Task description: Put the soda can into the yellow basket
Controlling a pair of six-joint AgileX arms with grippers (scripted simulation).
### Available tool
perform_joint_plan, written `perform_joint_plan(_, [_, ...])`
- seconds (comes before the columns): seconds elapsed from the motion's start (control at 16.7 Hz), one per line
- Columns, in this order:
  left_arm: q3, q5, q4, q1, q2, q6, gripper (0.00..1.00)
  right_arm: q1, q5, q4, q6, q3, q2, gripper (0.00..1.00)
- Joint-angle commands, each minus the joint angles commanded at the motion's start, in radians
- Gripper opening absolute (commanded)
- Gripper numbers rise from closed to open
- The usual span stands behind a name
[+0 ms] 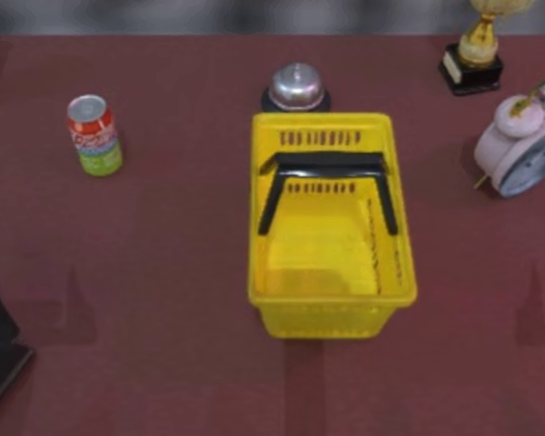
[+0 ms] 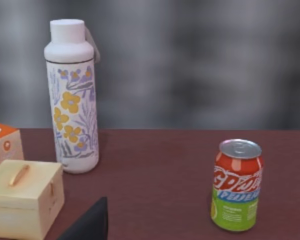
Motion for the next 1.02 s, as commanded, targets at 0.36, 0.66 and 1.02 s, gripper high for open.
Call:
perform_joint_plan(0.36, [0.094,0.011,-0.049,-0.011,0.087,0.024,1.0,0.0,0.0,0.0,0.0,0.0,0.0,1.0])
perform_joint_plan(0.66, [0.403,0.03,-0.224,-0.031,0.392,0.11,1.0,0.0,0.0,0.0,0.0,0.0,0.0,1.0])
perform_joint_plan(1.02, [0.953,0.047,-0.547,-0.05,0.951,0.266,1.0,0.0,0.0,0.0,0.0,0.0,0.0,1.0])
